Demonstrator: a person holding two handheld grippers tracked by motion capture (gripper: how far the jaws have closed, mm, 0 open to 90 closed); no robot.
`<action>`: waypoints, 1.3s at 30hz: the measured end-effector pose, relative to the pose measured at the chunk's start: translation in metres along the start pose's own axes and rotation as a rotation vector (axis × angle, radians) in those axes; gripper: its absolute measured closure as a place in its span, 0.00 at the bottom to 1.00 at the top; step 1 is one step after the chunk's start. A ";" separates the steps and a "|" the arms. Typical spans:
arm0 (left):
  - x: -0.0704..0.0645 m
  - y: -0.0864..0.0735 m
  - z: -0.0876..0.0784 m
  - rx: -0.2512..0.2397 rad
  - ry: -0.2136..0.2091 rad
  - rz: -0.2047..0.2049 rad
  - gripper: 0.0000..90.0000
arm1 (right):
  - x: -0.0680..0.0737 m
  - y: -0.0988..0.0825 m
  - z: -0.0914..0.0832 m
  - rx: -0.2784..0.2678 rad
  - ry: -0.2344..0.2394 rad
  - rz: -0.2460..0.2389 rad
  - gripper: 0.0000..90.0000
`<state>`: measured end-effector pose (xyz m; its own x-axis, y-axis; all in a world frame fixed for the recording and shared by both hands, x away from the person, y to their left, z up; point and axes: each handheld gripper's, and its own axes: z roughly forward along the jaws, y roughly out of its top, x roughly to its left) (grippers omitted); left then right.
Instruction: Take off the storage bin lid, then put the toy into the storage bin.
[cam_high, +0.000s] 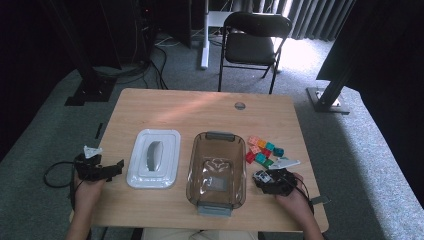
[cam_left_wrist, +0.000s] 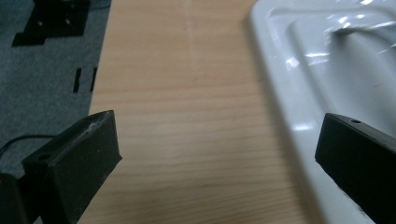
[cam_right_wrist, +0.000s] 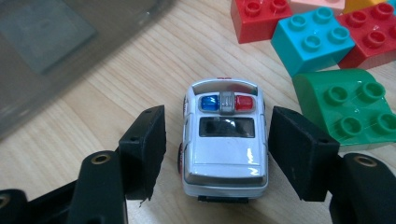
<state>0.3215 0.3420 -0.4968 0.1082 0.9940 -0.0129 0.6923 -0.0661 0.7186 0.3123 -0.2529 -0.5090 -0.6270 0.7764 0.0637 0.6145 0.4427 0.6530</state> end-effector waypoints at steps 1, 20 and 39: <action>0.002 -0.002 0.002 0.000 0.002 -0.003 0.01 | 0.000 0.000 0.001 0.000 0.010 0.003 0.46; -0.008 -0.006 0.032 0.051 0.015 0.017 0.01 | 0.003 -0.001 0.004 0.002 -0.036 -0.028 0.51; -0.014 -0.009 0.030 0.046 0.002 0.027 0.01 | 0.002 0.000 0.001 0.004 0.016 -0.058 0.54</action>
<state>0.3354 0.3263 -0.5236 0.1264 0.9919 0.0077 0.7213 -0.0972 0.6858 0.3118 -0.2508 -0.5101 -0.6692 0.7421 0.0380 0.5787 0.4884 0.6532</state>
